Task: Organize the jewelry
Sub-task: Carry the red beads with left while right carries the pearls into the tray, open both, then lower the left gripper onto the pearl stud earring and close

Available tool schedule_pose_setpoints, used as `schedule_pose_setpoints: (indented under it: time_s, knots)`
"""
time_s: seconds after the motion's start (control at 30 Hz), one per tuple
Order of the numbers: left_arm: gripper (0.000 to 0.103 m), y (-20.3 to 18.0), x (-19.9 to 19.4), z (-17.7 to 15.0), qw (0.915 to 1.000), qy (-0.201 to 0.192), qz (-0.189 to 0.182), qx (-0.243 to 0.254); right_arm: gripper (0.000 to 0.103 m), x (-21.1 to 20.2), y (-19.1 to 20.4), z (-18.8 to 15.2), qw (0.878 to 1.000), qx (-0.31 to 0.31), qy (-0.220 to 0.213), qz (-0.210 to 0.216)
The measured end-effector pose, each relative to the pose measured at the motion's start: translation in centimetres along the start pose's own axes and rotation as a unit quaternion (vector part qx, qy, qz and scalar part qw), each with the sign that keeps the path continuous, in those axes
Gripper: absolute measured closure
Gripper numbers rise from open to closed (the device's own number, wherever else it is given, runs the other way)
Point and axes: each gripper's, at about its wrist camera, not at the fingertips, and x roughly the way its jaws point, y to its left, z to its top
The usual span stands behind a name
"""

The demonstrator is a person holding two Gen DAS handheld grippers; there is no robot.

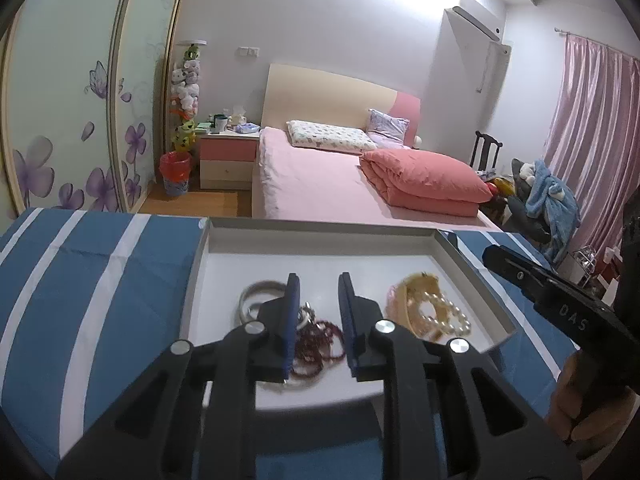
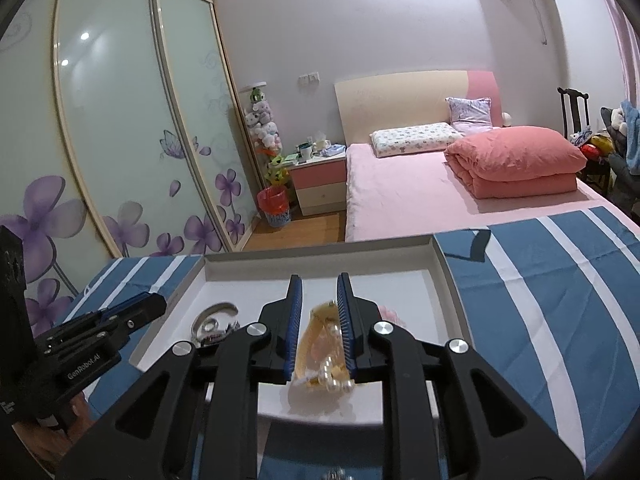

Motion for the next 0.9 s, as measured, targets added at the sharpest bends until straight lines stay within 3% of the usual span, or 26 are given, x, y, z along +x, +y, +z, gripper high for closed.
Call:
schedule_pose_setpoints:
  time_s: [0.3,0.37,0.43,0.6,0.9]
  knots:
    - [0.073,-1.5,-1.4,-3.2,0.9989,0.038,-0.025,0.003,0.083,-2.5,-0.5,-3.5,0.999,-0.011,0.042,-0.007]
    - [0.071,-2.2,-1.5,-4.2,0.9981,0.053,-0.03,0.006,0.071,-3.0,-0.7,-4.6,0.998,-0.012,0.059,-0.01]
    - [0.067,-2.8,-1.5,-5.1,0.9971,0.067,-0.034,0.014,0.066,-3.6,-0.9,-5.6,0.998,-0.011,0.068,-0.013]
    - [0.061,-4.3,-1.3,-6.9,0.9939,0.098,-0.033,0.039,0.065,-4.5,-1.9,-7.5,0.995,0.006,0.097,-0.023]
    - [0.062,-6.0,0.8,-8.7,0.9853,0.158,-0.022,0.059,0.064,-5.8,-3.4,-9.3,0.991,0.024,0.12,-0.043]
